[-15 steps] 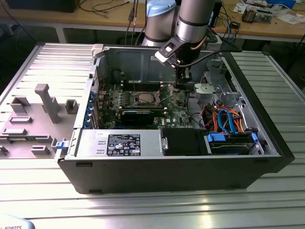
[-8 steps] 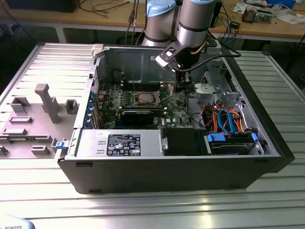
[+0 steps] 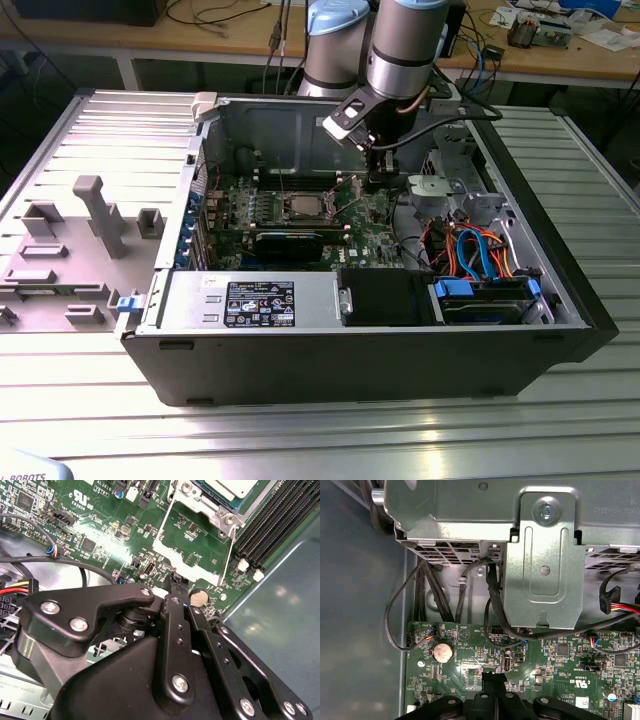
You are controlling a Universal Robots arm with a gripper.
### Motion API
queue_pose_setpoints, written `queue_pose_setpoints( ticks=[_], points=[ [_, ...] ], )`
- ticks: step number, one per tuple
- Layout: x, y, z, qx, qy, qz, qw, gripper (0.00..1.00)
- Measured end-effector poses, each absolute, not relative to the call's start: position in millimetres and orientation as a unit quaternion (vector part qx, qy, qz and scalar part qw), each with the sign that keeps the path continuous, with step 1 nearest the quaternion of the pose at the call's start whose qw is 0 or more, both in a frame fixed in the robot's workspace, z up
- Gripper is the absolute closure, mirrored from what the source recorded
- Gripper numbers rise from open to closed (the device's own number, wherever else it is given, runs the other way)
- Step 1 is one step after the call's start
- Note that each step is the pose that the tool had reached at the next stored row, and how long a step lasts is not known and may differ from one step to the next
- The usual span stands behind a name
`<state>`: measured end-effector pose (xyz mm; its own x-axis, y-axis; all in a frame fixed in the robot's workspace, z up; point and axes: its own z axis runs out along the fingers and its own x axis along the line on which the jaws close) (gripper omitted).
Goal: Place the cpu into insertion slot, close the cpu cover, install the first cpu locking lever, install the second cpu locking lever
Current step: 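Close the cpu cover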
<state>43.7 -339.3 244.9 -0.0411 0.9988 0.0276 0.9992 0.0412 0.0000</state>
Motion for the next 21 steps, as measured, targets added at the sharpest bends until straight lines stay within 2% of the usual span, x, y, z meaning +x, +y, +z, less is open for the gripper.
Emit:
queue_pose_setpoints(
  ticks=[21],
  points=[
    [34.3,-339.3,244.9,-0.692,-0.721,-0.010,0.010,0.89]
  ],
)
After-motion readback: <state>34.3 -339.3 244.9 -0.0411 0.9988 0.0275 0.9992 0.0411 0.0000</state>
